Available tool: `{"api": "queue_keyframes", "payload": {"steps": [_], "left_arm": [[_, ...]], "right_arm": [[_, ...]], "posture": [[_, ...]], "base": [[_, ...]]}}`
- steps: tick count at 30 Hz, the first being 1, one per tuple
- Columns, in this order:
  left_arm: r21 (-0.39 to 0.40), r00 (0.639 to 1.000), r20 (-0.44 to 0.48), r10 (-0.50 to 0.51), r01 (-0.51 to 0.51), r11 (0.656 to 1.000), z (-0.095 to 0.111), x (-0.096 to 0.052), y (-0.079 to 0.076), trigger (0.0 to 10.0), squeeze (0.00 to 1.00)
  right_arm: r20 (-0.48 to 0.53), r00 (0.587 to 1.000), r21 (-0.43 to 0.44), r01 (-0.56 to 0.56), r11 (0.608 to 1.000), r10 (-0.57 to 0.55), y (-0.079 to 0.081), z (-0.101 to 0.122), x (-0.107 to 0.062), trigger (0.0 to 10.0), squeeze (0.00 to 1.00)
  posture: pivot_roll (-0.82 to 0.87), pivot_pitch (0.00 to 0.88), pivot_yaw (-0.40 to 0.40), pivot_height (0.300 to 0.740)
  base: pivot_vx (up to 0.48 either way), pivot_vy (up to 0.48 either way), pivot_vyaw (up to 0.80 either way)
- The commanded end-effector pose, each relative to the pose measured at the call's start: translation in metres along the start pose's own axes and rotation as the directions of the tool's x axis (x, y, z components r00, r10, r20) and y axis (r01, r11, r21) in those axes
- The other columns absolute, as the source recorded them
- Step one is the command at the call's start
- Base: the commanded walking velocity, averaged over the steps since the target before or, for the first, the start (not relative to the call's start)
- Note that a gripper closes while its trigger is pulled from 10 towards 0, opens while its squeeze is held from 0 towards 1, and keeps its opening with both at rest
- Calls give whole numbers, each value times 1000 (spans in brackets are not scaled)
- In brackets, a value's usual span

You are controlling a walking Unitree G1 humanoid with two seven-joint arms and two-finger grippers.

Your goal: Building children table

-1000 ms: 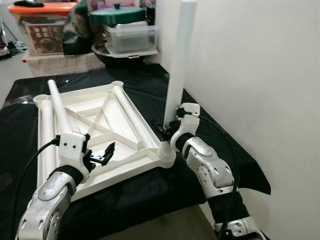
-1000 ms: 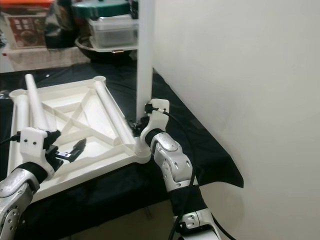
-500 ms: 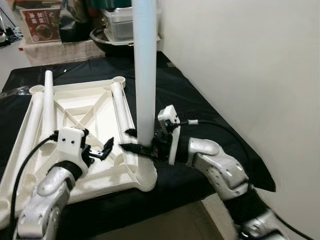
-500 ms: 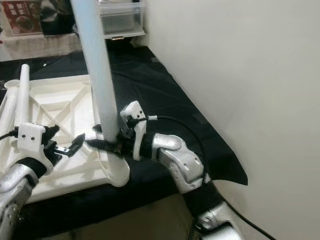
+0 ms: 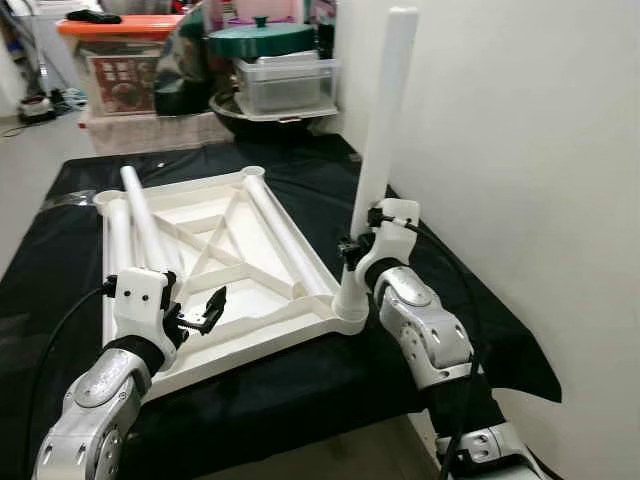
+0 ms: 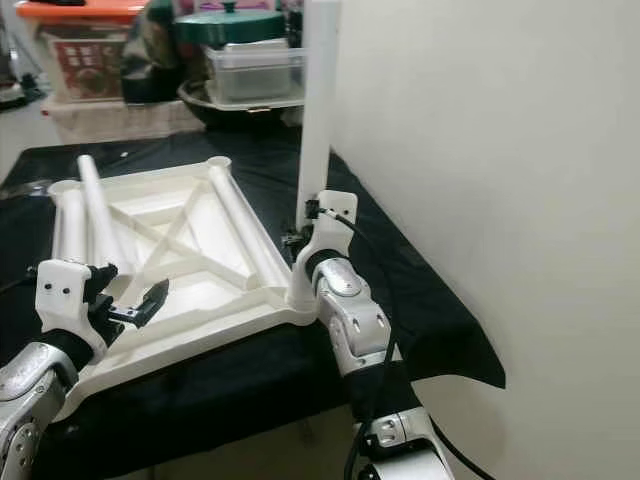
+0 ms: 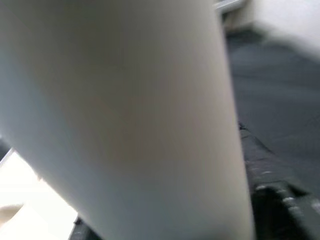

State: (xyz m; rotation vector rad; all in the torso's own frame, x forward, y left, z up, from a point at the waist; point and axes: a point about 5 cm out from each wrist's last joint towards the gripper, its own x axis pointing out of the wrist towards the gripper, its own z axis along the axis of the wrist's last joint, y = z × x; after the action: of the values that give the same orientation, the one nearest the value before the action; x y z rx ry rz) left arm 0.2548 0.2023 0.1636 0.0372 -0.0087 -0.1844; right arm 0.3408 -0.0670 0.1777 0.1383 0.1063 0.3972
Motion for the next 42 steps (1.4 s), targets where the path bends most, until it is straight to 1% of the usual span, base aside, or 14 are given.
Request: {"api": "queue_keyframes", "payload": {"steps": [1,2,8,9,12,22,26,27,30,31,34,35,37,42], "left_arm": [[3,1000,-5,-11,11,1000,-1,2,-2,10000,0],[3,1000,-4,-12,12,1000,-1,2,-2,10000,0],[5,1000,-1,-7,7,1000,-1,2,1,10000,0],[4,1000,-1,-6,6,1000,-1,2,1,10000,0],[3,1000,2,-3,3,1000,-1,3,0,10000,0],[2,1000,-1,5,-5,1000,-2,-1,1,10000,0],[2,1000,-4,5,-5,1000,-2,-1,0,10000,0],[1,1000,-4,4,-4,1000,-2,-1,0,10000,0],[0,1000,-5,2,-2,1000,-2,-1,-1,10000,0],[0,1000,-6,0,0,1000,-2,-1,-1,10000,0],[0,1000,-7,-2,2,1000,-3,0,-1,10000,0],[0,1000,-7,-1,1,1000,-3,0,0,10000,0],[0,1000,-7,-1,1,1000,-3,0,0,10000,0],[-3,1000,-3,3,-3,1000,-3,1,0,10000,0]], "right_arm": [[-22,987,48,-159,986,160,17,-6,1,10000,1000],[31,947,29,-322,946,321,24,5,0,10000,0],[-60,534,-114,-843,526,843,43,11,-44,10000,0],[-95,510,-129,-858,498,855,43,6,-48,4627,0],[-155,598,-120,-802,586,786,38,-9,-38,0,0],[-152,984,-35,89,995,-94,-26,-26,12,0,0],[-188,953,-39,235,971,-238,-32,-33,5,784,0],[-186,966,-51,173,984,-179,-20,-32,3,10000,0],[-156,986,-14,58,998,-60,-4,-29,1,10000,0],[-92,991,31,-98,995,100,10,-19,1,10000,1000],[-41,976,55,-210,976,212,19,-11,1,10000,1000],[15,892,43,-452,891,452,31,4,-3,10000,0],[15,892,43,-452,891,452,31,4,-3,10000,0],[-34,553,-65,-833,550,833,41,12,-36,10000,0]], "posture": [[56,0,-46,740],[57,0,-47,740],[53,0,-55,740],[53,0,-55,740],[56,0,-60,740],[61,0,-61,740],[61,0,-60,740],[61,0,-57,740],[61,0,-57,740],[58,0,-56,740],[58,0,-56,740],[54,0,-61,740],[54,0,-61,740],[53,0,-65,740]], "base": [[0,0,0],[0,0,0],[0,0,0],[0,0,0],[0,0,0],[0,0,0],[0,0,0],[0,0,0],[0,0,0],[0,0,0],[0,0,0],[0,0,0],[0,0,0],[0,0,0]]}}
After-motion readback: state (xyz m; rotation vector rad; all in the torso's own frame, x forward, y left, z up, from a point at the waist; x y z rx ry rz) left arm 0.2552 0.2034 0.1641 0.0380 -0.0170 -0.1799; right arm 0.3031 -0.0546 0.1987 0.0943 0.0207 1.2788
